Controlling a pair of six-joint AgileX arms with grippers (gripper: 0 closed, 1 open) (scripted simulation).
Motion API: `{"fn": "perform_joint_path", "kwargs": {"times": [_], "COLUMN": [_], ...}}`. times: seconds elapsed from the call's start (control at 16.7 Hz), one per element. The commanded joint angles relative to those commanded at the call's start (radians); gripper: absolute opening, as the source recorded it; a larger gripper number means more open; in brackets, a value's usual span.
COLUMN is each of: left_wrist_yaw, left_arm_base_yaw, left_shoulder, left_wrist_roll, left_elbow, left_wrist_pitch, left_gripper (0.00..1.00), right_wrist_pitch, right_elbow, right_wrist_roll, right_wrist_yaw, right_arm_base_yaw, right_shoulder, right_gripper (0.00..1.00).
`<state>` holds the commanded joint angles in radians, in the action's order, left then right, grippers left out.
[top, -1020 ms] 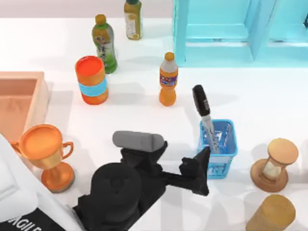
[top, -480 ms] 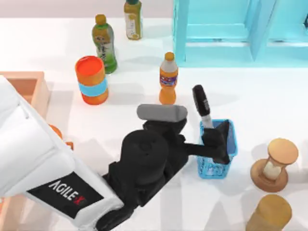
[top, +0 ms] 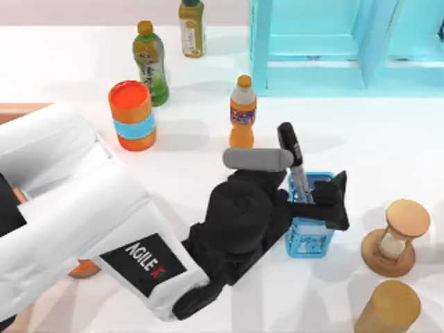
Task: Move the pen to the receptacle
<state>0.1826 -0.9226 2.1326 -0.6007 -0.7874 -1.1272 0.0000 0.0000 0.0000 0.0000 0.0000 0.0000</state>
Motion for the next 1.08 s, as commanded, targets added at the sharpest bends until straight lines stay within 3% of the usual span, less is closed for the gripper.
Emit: {"fn": "perform_joint_path", "kwargs": {"times": [0.12, 0.9, 1.08], "left_wrist_yaw": [0.000, 0.000, 0.000], "left_arm_base_yaw": [0.000, 0.000, 0.000], "left_shoulder": [0.000, 0.000, 0.000], "left_wrist_roll": [0.000, 0.000, 0.000], "left_elbow": [0.000, 0.000, 0.000], "left_wrist_pitch": [0.000, 0.000, 0.000], "left_gripper": [1.00, 0.02, 0.00], "right_wrist_pitch": [0.000, 0.000, 0.000], "right_elbow": [0.000, 0.000, 0.000], "right_wrist_roll": [0.000, 0.000, 0.000], "right_wrist_yaw": [0.000, 0.000, 0.000], "right_arm_base_yaw": [0.000, 0.000, 0.000], "right_shoulder": [0.000, 0.000, 0.000], "right_gripper": [1.00, 1.00, 1.00]}}
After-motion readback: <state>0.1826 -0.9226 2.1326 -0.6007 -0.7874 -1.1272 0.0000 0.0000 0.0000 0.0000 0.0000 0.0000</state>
